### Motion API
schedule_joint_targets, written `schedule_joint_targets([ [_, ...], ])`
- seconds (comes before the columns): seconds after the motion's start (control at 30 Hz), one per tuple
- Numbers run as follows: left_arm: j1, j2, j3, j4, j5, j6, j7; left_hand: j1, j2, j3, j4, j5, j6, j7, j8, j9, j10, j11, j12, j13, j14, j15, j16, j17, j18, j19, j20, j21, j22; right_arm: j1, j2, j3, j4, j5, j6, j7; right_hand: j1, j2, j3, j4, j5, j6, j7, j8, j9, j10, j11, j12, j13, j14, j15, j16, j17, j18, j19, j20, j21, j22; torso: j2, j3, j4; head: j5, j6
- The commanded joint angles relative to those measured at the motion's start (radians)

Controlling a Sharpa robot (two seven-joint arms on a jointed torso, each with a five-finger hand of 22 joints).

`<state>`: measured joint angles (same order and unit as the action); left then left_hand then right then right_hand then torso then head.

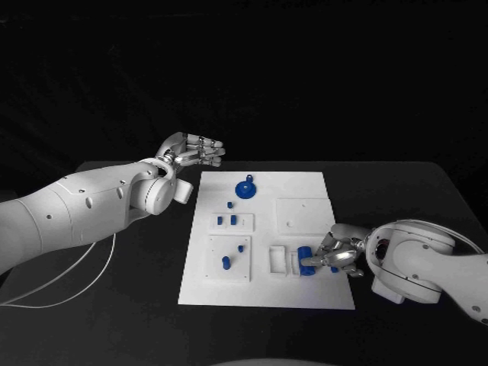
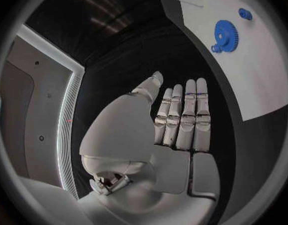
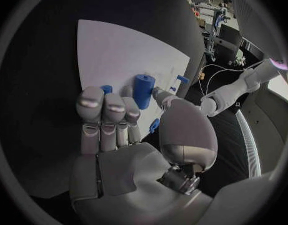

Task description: Assemble the parts on the task board

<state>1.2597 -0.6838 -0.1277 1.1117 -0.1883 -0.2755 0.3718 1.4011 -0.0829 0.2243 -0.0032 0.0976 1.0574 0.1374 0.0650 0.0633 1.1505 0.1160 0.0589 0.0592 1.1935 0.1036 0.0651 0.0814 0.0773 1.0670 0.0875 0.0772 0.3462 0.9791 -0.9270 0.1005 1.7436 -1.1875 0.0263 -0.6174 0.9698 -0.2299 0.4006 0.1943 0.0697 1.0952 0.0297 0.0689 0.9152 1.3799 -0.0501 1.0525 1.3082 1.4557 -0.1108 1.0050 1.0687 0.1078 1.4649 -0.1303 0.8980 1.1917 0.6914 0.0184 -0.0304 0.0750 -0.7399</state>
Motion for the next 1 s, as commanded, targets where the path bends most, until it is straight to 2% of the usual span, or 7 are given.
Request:
schedule_joint_targets([
  [0.03, -0.001, 0.003, 0.001, 0.001, 0.004, 0.016, 0.009, -0.010, 0.002, 0.001, 0.005, 0.004, -0.005, -0.001, -0.003, 0.000, 0.002, 0.003, -0.001, 0.000, -0.005, 0.002, -0.003, 0.002, -0.006, 0.005, 0.000, -0.004, -0.001, -0.001, 0.006, -0.004, -0.005, -0.026, 0.003, -0.021, -0.012, 0.001, 0.008, -0.002, -0.007, -0.003, 0.002, -0.005, -0.003, -0.003, 0.004, 0.000, 0.003, 0.000, 0.006, 0.002, -0.001, 0.000, 0.057, 0.006, -0.003, 0.001, -0.001, -0.0014, -0.0002, 0.000, 0.001],
  [0.5, -0.001, 0.004, 0.000, 0.001, 0.005, 0.017, 0.008, -0.011, 0.002, -0.002, 0.011, 0.001, -0.006, -0.001, -0.003, 0.000, 0.002, 0.003, -0.001, 0.000, -0.005, 0.002, -0.003, 0.002, -0.006, 0.007, 0.001, -0.004, -0.010, 0.000, 0.045, -0.031, -0.028, -0.047, -0.013, -0.029, -0.013, 0.012, 0.024, -0.030, 0.037, -0.002, 0.002, -0.005, -0.013, -0.003, 0.004, -0.001, 0.004, 0.000, 0.006, 0.000, -0.002, -0.001, 0.057, 0.006, -0.007, 0.001, 0.000, -0.0003, 0.0012, 0.005, 0.003],
  [0.63, -0.001, 0.004, 0.000, 0.001, 0.006, 0.017, 0.008, -0.011, 0.002, -0.002, 0.011, 0.001, -0.006, -0.001, -0.003, 0.000, 0.002, 0.003, -0.001, 0.000, -0.005, 0.002, -0.003, 0.002, -0.006, 0.007, 0.001, -0.004, -0.010, 0.000, 0.050, -0.034, -0.032, -0.042, -0.018, -0.030, -0.009, 0.023, 0.026, -0.060, 0.128, -0.002, 0.002, -0.005, -0.017, -0.003, 0.003, -0.001, 0.004, 0.000, 0.005, -0.001, -0.002, -0.001, 0.057, 0.005, -0.009, 0.001, 0.000, -0.0009, 0.0000, 0.006, 0.002],
  [0.7, -0.001, 0.005, 0.000, 0.001, 0.006, 0.017, 0.007, -0.011, 0.002, -0.002, 0.011, 0.001, -0.006, -0.001, -0.003, 0.000, 0.002, 0.003, -0.001, 0.000, -0.005, 0.002, -0.003, 0.002, -0.006, 0.007, 0.001, -0.004, -0.010, 0.000, 0.051, -0.034, -0.033, -0.039, -0.022, -0.030, -0.003, 0.040, 0.034, -0.086, 0.196, -0.002, 0.000, -0.005, -0.022, -0.004, 0.001, -0.002, 0.004, -0.001, 0.004, -0.002, -0.003, -0.003, 0.057, 0.004, -0.009, 0.002, 0.000, -0.0009, 0.0000, 0.006, 0.002],
  [0.77, -0.001, 0.005, 0.000, 0.001, 0.006, 0.018, 0.007, -0.011, 0.002, -0.002, 0.011, 0.001, -0.006, -0.001, -0.003, 0.000, 0.002, 0.003, -0.001, 0.000, -0.005, 0.002, -0.003, 0.002, -0.006, 0.007, 0.001, -0.004, -0.010, 0.000, 0.052, -0.035, -0.035, -0.038, -0.025, -0.030, -0.006, 0.050, 0.041, -0.108, 0.229, -0.002, -0.001, -0.005, -0.027, -0.004, 0.000, -0.003, 0.004, -0.001, 0.004, -0.002, -0.003, -0.003, 0.057, 0.004, -0.010, 0.002, 0.000, -0.0009, -0.0001, 0.006, 0.003],
  [0.9, -0.001, 0.006, 0.000, 0.001, 0.006, 0.019, 0.007, -0.011, 0.002, -0.002, 0.011, 0.001, -0.006, -0.001, -0.003, 0.000, 0.002, 0.003, -0.001, 0.000, -0.005, 0.002, -0.003, 0.002, -0.006, 0.007, 0.001, -0.004, -0.010, 0.000, 0.050, -0.035, -0.035, -0.037, -0.033, -0.030, 0.001, 0.082, 0.083, -0.174, 0.311, -0.002, -0.005, -0.005, -0.034, -0.004, -0.004, 0.000, 0.006, 0.000, 0.000, -0.002, -0.003, -0.007, 0.057, 0.001, -0.009, 0.003, 0.000, -0.0009, 0.0000, 0.007, 0.003],
  [1.0, -0.001, 0.007, 0.000, 0.001, 0.006, 0.020, 0.006, -0.011, 0.002, -0.002, 0.011, 0.001, -0.006, -0.001, -0.003, 0.000, 0.002, 0.003, -0.001, 0.000, -0.005, 0.002, -0.003, 0.002, -0.006, 0.007, 0.001, -0.004, -0.010, 0.000, 0.046, -0.035, -0.033, -0.032, -0.046, -0.031, -0.007, 0.092, 0.130, -0.230, 0.380, 0.002, -0.007, -0.004, -0.031, -0.004, -0.007, 0.000, 0.008, 0.000, -0.002, -0.002, -0.003, -0.010, 0.058, -0.001, -0.009, 0.004, 0.000, -0.0006, -0.0003, 0.006, 0.005],
])
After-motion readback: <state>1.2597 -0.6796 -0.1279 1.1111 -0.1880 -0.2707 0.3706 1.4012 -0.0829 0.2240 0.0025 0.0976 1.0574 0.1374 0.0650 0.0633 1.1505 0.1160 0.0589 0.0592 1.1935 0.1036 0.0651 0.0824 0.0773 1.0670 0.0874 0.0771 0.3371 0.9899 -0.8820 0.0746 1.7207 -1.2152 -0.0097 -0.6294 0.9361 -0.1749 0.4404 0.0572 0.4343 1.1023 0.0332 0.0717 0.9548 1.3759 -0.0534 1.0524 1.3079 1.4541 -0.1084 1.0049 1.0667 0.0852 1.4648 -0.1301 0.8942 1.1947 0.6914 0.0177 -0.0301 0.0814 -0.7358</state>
